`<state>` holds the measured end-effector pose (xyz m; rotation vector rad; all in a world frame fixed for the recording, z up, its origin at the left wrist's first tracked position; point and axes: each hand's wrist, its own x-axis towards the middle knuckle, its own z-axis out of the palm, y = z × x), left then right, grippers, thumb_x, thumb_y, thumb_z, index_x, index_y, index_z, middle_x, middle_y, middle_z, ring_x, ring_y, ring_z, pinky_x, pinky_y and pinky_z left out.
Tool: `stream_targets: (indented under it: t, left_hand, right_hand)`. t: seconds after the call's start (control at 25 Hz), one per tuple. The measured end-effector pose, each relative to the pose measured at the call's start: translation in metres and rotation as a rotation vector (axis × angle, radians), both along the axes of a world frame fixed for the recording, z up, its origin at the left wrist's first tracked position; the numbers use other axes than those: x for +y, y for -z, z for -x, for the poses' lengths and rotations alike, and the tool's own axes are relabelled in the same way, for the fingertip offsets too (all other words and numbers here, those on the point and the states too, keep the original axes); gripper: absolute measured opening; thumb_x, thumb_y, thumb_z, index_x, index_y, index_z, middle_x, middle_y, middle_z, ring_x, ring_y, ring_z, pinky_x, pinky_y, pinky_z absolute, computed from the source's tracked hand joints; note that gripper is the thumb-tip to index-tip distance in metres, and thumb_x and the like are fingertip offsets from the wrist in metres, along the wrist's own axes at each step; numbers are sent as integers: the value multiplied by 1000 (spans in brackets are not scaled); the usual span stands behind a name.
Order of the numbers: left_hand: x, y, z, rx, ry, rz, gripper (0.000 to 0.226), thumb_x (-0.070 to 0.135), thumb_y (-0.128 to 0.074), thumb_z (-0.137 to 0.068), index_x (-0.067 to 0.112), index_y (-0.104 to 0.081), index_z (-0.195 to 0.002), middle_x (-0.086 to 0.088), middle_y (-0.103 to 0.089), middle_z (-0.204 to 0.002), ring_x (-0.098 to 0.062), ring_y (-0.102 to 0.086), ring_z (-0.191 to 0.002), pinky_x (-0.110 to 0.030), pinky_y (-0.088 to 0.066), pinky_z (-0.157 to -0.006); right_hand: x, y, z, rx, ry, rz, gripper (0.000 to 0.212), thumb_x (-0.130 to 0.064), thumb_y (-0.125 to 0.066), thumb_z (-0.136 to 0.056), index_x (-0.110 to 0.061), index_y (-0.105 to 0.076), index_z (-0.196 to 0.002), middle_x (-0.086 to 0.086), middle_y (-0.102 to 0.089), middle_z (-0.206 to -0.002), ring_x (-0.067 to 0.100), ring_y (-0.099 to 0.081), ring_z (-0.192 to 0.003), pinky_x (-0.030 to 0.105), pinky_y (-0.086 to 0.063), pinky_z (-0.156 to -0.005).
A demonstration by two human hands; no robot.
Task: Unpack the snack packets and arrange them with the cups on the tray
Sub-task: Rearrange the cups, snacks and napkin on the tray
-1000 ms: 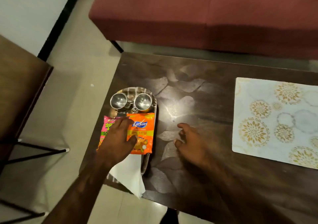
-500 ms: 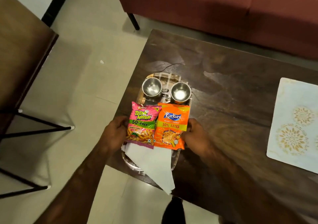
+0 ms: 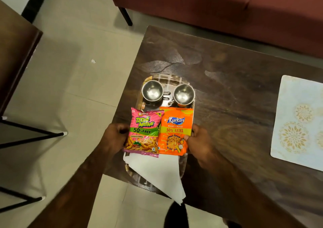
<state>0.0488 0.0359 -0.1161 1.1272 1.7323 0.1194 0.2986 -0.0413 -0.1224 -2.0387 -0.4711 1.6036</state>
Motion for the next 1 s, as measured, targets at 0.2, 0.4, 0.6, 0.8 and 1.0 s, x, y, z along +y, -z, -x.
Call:
stream_targets:
  t: [0.2,0.4,0.6,0.8,1.0]
  left_hand:
    - [-2,3,10,185,136,-108,19,-7,-66,-84,12,-66,-83,-12,-72,-86,-32,-69,-83,-44,-60,-77]
    - [-6,2,41,300,116,-86,29,-3,-71,-82,21,-58,-75,3,-69,-88,-23,-68,-83,-41,-59,-77]
    - [-6,1,44,356,105,-118,27,-4,-67,-84,21,-57,-79,-6,-66,-96,-27,-66,-84,-43,-58,-79]
    - [-7,-17,5,559,199,-266,28,11,-68,-83,14,-62,-110,-15,-52,-119,-36,-54,-109,-50,-53,-89]
    - [-26,-36,-73,96,274,-130,17,29,-67,-90,22,-58,-102,4,-64,-94,-20,-66,-86,-37,-53,-78]
  right_hand:
    - [-15,3,-14,-32,72,-8,30,-2,-59,-104,-31,-69,-100,-7,-80,-98,16,-80,-87,34,-67,-68]
    - [-35,4,-44,-129,126,7,38,5,-58,-103,-31,-68,-95,-3,-79,-97,25,-78,-85,49,-65,-84]
    - [-46,12,-71,-227,102,46,26,3,-60,-103,-16,-72,-117,-6,-80,-90,16,-78,-71,37,-65,-64]
    - [-52,13,-81,-278,12,79,32,1,-56,-105,-13,-70,-130,0,-76,-99,19,-75,-79,31,-61,-66]
    - [-59,9,-83,-287,-21,97,36,-1,-57,-105,-15,-68,-136,0,-76,-106,19,-76,-84,42,-66,-79]
